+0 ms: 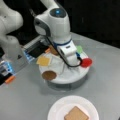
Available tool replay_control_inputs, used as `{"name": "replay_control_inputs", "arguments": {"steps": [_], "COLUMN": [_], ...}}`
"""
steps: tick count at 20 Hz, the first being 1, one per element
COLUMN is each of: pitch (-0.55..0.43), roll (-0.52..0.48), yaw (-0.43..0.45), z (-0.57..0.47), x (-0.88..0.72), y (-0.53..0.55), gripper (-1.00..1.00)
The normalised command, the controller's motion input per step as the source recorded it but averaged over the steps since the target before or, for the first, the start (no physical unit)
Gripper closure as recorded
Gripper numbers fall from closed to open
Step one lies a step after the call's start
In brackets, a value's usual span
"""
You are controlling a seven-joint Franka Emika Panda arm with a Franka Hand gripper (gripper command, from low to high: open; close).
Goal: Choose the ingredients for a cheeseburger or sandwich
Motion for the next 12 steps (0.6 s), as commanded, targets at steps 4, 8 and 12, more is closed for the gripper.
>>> {"name": "replay_control_inputs", "arguments": {"steps": [4,8,12], "pitch": [0.162,0.132,0.115], "roll": [-0.152,-0.116,-0.116], "yaw": [-0.156,-0.110,-0.084], "z": [0.04,0.03,0.04], "x": [0.37,0.38,0.38], "y": [0.49,0.46,0.42], "gripper": [-1.00,-1.00,-1.00]}}
